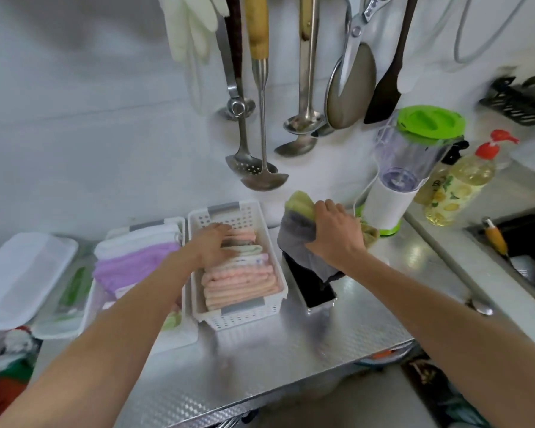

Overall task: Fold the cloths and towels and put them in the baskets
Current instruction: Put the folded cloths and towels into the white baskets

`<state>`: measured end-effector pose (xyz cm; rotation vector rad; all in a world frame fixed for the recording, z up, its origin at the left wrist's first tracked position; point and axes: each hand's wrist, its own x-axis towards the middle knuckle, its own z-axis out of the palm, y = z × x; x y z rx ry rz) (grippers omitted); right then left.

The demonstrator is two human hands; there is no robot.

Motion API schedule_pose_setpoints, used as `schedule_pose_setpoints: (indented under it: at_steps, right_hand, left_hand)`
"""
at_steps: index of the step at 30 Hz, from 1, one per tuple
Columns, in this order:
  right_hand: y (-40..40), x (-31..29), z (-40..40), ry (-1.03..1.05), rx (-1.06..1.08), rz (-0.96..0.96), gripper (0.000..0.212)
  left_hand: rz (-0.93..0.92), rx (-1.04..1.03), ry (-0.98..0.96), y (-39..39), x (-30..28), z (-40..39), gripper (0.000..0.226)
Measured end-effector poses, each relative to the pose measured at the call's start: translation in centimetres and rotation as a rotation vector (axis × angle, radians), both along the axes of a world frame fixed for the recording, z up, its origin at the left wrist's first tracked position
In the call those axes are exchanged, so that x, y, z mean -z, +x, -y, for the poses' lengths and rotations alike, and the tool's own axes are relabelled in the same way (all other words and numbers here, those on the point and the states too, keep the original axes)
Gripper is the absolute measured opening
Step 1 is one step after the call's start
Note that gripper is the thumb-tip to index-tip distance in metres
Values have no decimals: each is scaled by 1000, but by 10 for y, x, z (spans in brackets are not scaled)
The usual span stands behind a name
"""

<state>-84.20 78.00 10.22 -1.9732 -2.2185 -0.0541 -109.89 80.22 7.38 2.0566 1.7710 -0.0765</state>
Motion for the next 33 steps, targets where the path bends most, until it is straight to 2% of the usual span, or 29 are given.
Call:
schedule_pose_setpoints:
  at_steps: [3, 6, 8, 10, 11, 13, 14, 17, 21, 27, 33]
  right_hand:
    - [-8, 5, 6, -25, 32, 1, 44]
    - [-15, 7, 11, -9, 63, 5, 46]
    - [-20, 12, 12, 33, 78, 5, 48]
    - [-24, 20, 12, 92, 74, -3, 49]
    - [-25, 24, 12, 132, 73, -4, 48]
    - [-26, 27, 13, 186, 61, 5, 46]
    - [-26, 27, 14, 199, 53, 10, 46]
    - [-23, 18, 15, 200, 34, 20, 48]
    - [-25, -13, 18, 215, -58, 40, 42]
    - [-47, -74, 20, 244, -263, 16, 46]
    - [-96, -70, 0, 226, -463, 27, 34]
  left_hand:
    - [-113, 113, -78, -1, 3, -21, 85]
    - [-80, 152, -186, -3, 8, -39, 94]
    - [-25, 136, -255, -3, 12, -43, 87]
    - [48, 163, -282, 1, 14, -39, 70]
    - [84, 188, -286, 2, 14, -34, 71]
    - [44, 235, -326, 1, 15, -19, 107]
    - [-53, 269, -347, 0, 16, -11, 126]
    - [-242, 361, -364, -4, 16, 16, 143]
    - [-213, 339, -326, -6, 19, 26, 144]
    - [-166, 284, -327, -4, 13, 35, 145]
    - [-119, 211, -336, -1, 11, 41, 141]
